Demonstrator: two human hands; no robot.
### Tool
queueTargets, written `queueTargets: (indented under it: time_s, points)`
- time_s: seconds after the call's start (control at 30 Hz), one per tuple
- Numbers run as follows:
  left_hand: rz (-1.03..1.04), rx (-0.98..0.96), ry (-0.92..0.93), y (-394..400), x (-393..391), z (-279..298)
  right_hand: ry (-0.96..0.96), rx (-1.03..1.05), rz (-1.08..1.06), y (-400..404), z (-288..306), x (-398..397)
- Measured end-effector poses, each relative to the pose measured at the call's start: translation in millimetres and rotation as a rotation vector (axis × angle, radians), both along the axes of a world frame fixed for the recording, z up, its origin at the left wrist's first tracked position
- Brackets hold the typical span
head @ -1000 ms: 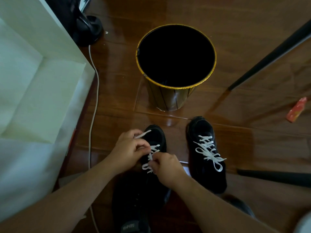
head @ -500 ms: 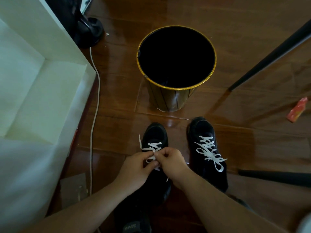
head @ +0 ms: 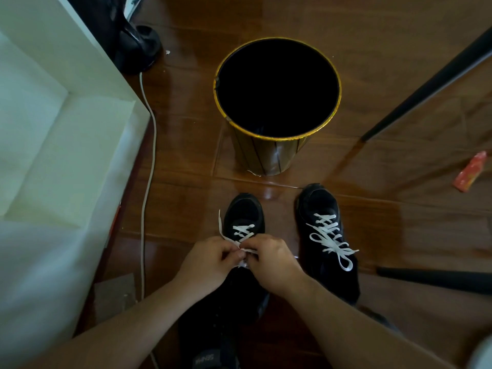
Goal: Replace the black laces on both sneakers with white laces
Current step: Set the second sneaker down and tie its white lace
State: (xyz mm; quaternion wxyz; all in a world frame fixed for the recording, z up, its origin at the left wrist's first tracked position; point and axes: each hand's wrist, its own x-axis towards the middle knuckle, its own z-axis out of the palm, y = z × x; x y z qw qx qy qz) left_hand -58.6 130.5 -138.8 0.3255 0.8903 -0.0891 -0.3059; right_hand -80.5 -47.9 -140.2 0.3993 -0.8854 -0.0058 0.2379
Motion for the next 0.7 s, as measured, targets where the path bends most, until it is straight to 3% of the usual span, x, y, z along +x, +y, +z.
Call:
queueTargets:
  time_s: [0.1,0.23,0.43,0.6,0.7]
  points:
    - [-0.011,-0.024,-0.014,0,-1,0,0.02,-0.027,-0.023,-1,0,0]
    - [0.004,0.01,0.005,-1,-5,-5,0.226,0.069,-0.229,-6,3,-1]
    - [0.076,-0.034,0.128,-4,-8,-6,0.438,0.525,-0.528,-3,6,-2]
    - [0.138,-0.097,0.2,-3,-10,-3,0.216,0.147,-0.266,-7,-2,-4]
    - [0.1,0.028,0.134,7,-5,-6,0.076,0.03,-0.06,-17,-6,-6]
